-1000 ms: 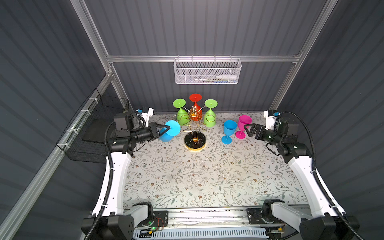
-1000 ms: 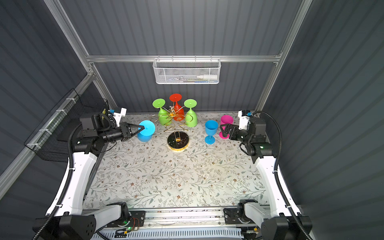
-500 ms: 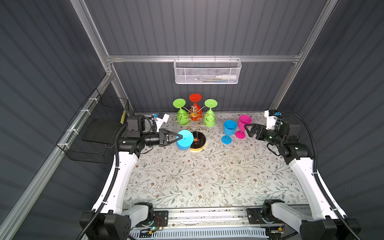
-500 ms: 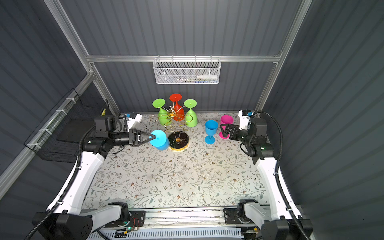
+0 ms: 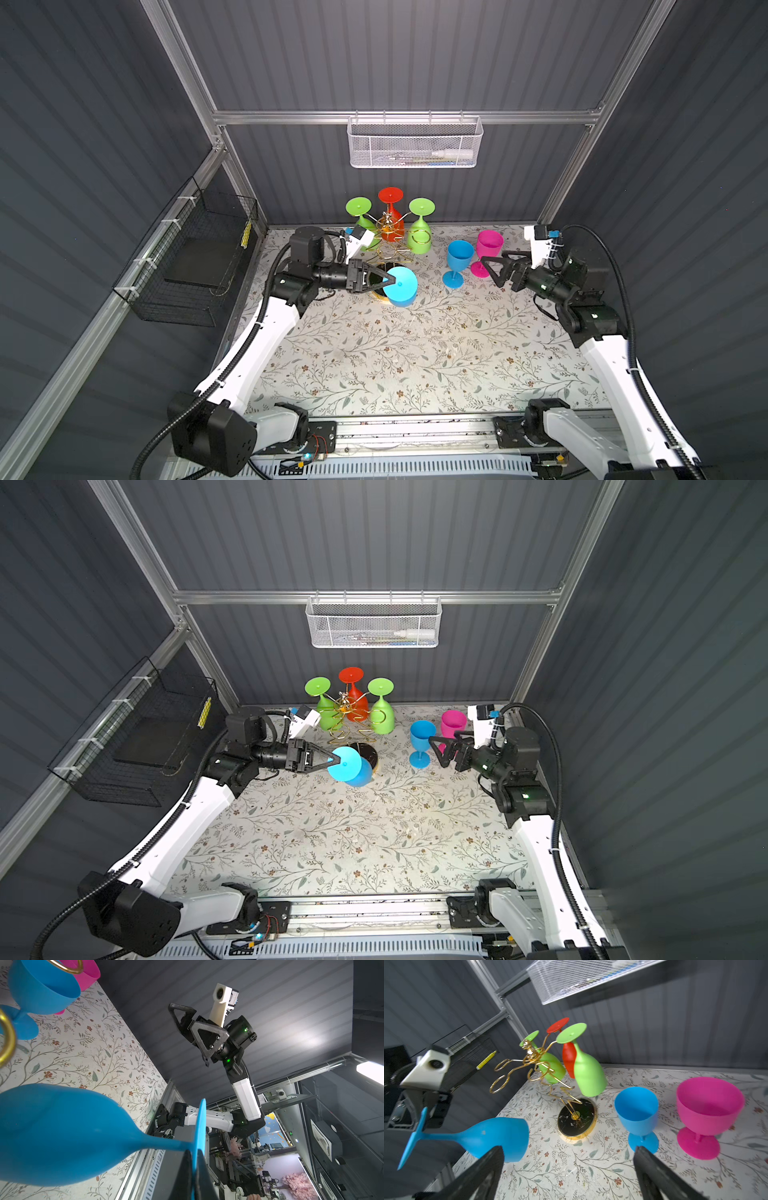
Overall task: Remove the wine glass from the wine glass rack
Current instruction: 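Swing the held blue glass toward the right gripper while the right gripper approaches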
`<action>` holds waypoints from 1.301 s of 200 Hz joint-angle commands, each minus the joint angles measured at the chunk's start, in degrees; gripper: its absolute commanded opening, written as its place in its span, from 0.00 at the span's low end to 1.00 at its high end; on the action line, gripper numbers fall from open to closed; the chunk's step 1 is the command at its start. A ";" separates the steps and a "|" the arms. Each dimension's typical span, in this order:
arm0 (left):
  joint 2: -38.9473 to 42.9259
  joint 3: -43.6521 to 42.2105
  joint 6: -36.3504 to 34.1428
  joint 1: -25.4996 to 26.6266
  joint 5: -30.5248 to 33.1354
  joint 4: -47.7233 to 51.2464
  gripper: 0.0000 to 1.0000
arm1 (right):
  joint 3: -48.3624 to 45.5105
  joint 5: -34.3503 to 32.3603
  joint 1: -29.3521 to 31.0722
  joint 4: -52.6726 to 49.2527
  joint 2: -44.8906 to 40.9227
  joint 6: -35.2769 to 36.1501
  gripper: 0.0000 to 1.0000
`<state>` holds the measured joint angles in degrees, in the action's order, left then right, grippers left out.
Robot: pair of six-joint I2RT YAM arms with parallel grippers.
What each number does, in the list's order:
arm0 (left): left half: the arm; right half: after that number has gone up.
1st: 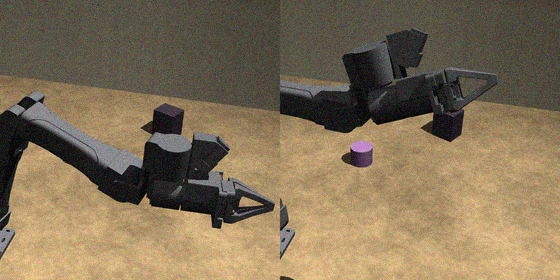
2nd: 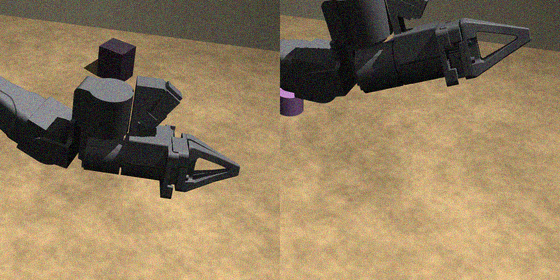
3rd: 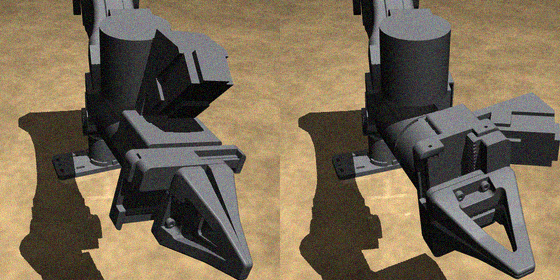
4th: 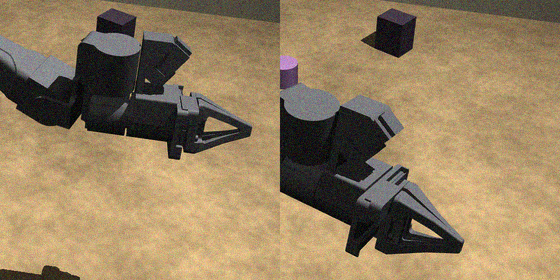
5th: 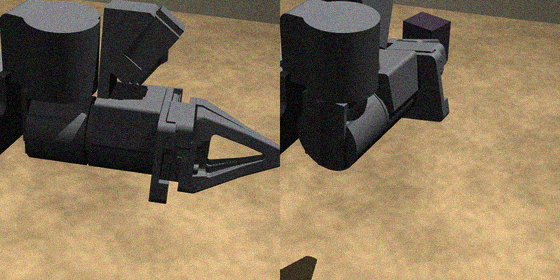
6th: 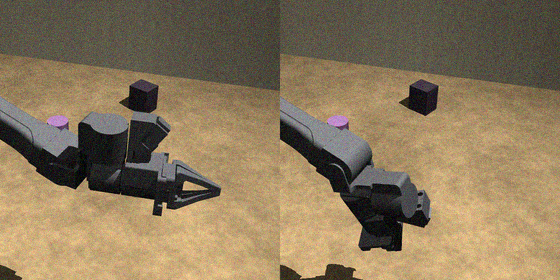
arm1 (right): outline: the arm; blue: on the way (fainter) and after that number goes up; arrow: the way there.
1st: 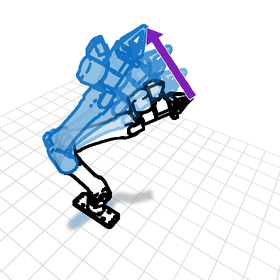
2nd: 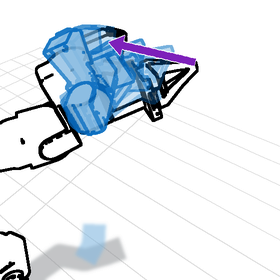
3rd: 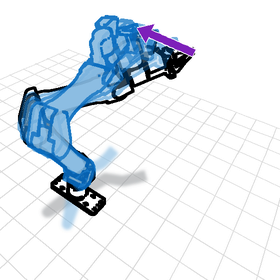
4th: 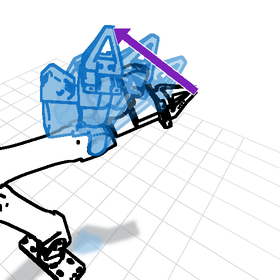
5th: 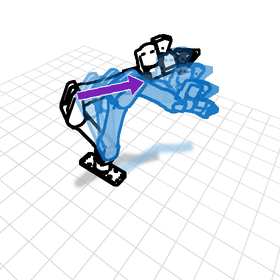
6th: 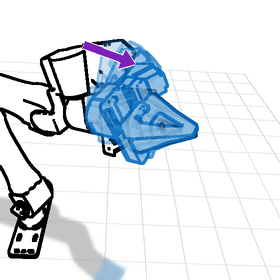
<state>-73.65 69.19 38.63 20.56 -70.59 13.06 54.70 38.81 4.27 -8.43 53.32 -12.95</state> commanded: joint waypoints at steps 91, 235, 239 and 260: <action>-9.61 11.31 10.99 3.67 -4.02 -17.76 0.00 | -1.31 -4.23 18.85 9.07 1.36 24.48 0.99; -14.86 17.16 19.81 4.71 -7.02 -28.25 0.00 | 5.31 -13.92 24.95 18.03 15.95 29.00 0.99; -14.86 17.21 19.85 4.75 -7.10 -28.33 0.00 | 5.45 -13.87 25.02 18.26 16.25 28.87 0.99; -14.95 17.43 20.25 4.71 -7.19 -28.78 0.00 | 5.90 -13.67 25.34 19.21 17.39 28.27 0.99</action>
<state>-88.55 83.88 57.63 24.99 -76.14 -12.88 58.72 25.76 29.06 7.92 69.93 15.59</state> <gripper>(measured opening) 0.062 0.989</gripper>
